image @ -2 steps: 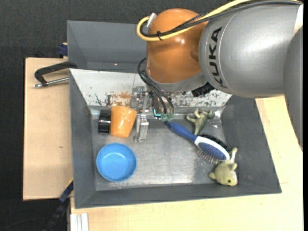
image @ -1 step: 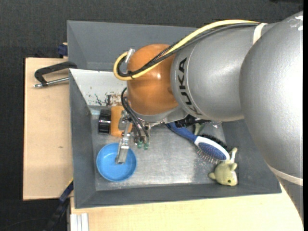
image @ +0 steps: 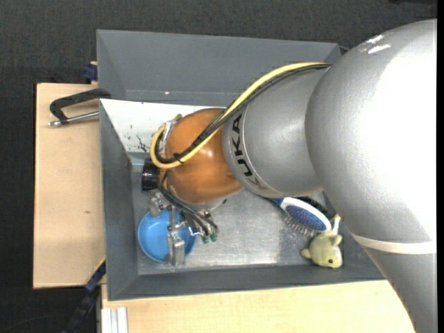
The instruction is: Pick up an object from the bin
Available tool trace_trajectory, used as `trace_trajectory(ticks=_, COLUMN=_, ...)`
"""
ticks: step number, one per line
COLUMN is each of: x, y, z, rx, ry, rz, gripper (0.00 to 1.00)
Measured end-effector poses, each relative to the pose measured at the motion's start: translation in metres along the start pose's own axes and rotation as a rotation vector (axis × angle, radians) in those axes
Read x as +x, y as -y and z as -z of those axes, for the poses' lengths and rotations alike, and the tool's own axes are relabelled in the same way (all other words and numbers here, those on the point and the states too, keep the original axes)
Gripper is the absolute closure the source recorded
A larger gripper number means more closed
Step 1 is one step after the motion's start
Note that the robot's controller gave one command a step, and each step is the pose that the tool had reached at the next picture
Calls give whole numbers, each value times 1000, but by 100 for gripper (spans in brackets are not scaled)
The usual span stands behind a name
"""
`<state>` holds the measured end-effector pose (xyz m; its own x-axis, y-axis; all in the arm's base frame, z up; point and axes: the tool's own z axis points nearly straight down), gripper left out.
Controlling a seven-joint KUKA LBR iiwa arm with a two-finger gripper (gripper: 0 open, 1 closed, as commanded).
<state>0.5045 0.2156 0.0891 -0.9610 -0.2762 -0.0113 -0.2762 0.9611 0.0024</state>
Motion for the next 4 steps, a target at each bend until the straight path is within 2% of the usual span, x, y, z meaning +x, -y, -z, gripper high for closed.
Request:
trace_trajectory(ticks=1, x=2, y=0, z=-3, rx=0, ry=-6, rz=0, gripper=100)
trace_trajectory(ticks=2, x=2, y=0, z=-3, rx=0, ry=-7, rz=0, gripper=0)
trace_trajectory(ticks=3, x=2, y=0, z=-3, rx=0, ry=-6, rz=-1, gripper=100)
trace_trajectory(ticks=4, x=9, y=-13, z=39, rx=-1, ry=-2, rz=-15, gripper=100)
